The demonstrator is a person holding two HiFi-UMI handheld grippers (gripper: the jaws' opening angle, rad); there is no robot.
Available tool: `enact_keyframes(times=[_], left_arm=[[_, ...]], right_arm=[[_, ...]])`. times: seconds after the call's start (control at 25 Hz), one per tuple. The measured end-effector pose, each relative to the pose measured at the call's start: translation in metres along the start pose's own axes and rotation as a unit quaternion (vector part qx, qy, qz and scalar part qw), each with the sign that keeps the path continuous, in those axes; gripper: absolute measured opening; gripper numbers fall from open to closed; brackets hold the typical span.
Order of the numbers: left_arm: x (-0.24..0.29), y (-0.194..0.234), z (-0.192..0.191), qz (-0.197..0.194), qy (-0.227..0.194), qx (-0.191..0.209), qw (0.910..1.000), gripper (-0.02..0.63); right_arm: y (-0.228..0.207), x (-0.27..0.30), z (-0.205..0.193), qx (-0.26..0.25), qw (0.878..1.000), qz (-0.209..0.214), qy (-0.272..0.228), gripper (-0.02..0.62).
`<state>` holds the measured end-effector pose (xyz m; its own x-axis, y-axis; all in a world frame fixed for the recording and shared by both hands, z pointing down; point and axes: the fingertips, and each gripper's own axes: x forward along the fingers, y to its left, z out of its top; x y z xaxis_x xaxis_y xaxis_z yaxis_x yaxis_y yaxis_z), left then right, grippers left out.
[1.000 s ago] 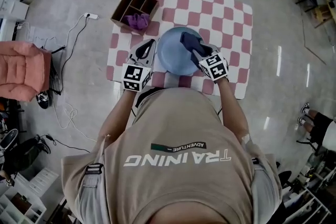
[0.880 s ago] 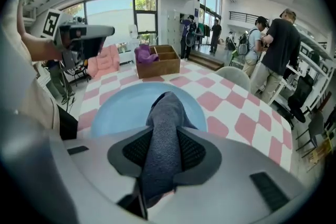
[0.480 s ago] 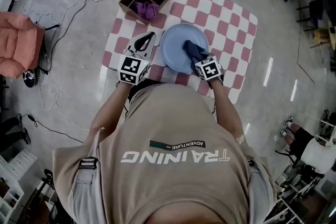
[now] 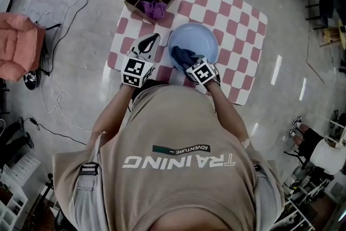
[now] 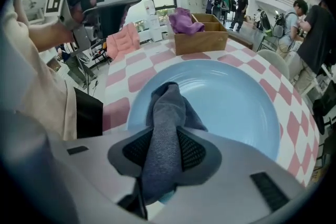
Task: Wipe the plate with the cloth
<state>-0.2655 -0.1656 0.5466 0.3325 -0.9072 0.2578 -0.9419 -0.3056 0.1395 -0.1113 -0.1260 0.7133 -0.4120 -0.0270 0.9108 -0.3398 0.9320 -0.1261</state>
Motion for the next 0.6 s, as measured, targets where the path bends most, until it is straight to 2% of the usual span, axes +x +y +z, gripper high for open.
enact_keyframes(times=[0.24, 0.6], left_arm=[[0.001, 0.014, 0.005, -0.011, 0.006, 0.009, 0.9999, 0.015], [0.004, 0.028, 0.009, -0.02, 0.007, 0.014, 0.9997, 0.015]], right_arm=[[0.008, 0.016, 0.035, -0.03, 0.999, 0.01, -0.001, 0.132], [-0.027, 0.032, 0.074, -0.036, 0.999, -0.014, -0.007, 0.133]])
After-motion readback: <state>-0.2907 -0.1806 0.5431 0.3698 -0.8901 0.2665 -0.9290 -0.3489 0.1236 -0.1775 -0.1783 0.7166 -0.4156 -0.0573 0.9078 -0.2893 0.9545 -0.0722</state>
